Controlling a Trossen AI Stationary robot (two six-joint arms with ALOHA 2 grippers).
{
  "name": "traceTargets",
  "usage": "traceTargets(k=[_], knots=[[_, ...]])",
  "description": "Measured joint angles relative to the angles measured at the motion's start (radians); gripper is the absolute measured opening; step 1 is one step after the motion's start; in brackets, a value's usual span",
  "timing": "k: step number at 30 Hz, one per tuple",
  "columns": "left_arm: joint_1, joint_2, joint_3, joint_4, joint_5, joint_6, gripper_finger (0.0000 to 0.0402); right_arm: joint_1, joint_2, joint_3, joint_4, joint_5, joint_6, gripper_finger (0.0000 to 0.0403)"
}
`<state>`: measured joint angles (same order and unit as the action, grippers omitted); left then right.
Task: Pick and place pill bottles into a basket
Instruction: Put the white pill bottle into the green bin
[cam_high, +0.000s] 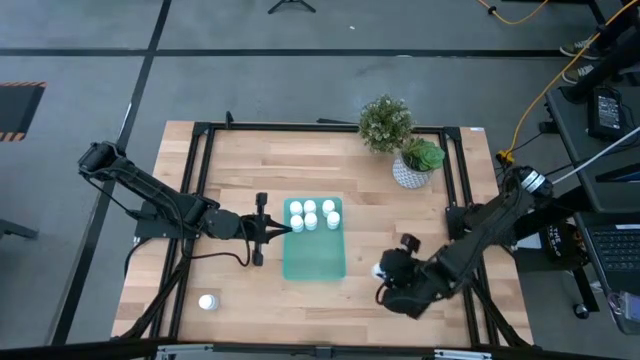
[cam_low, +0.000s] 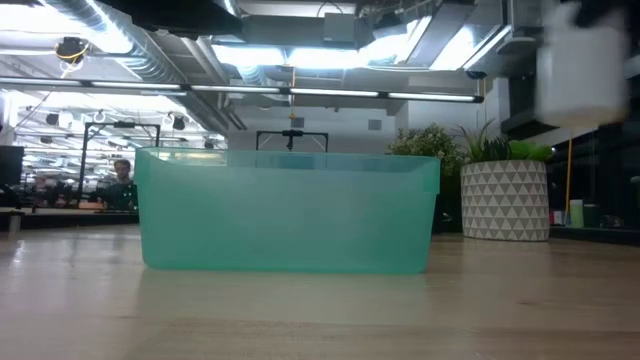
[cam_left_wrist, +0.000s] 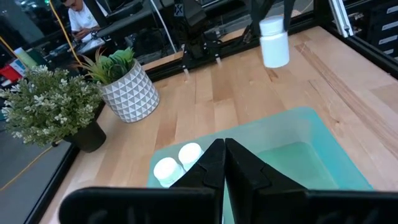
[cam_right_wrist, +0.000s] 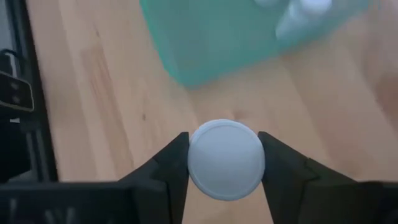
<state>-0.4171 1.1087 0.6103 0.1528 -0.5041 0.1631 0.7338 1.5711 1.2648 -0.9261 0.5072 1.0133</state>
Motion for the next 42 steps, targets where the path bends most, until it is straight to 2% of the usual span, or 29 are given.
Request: traceTargets(k=[4, 8, 14, 21, 35, 42], knots=[[0.0, 0.0, 0.0, 0.0, 0.0, 0.0, 0.0004, -0.082, -0.009, 0.0, 0.107, -0.011, -0.24, 0.0152], [0.0, 0.0, 0.0, 0.0, 0.0, 0.0, 0.0002, -0.172, -0.009, 0.0, 0.203, -0.082, -0.437, 0.0152], [0.0, 0.0, 0.0, 0.0, 0.0, -0.001, 0.0007, -0.29, -0.009, 0.0, 0.275, -0.168, -0.591, 0.0152], [0.0, 0.0, 0.0, 0.0, 0.0, -0.009, 0.001, -0.374, 0.016, 0.0, 0.417, -0.294, -0.769, 0.0152], [0.0, 0.0, 0.0, -0.018, 0.0, -0.056, 0.0008, -0.483, 0.163, 0.0, 0.437, -0.309, -0.851, 0.0152], [0.0, 0.0, 0.0, -0.047, 0.0, -0.081, 0.0003, -0.497, 0.199, 0.0, 0.444, -0.306, -0.839, 0.0152]])
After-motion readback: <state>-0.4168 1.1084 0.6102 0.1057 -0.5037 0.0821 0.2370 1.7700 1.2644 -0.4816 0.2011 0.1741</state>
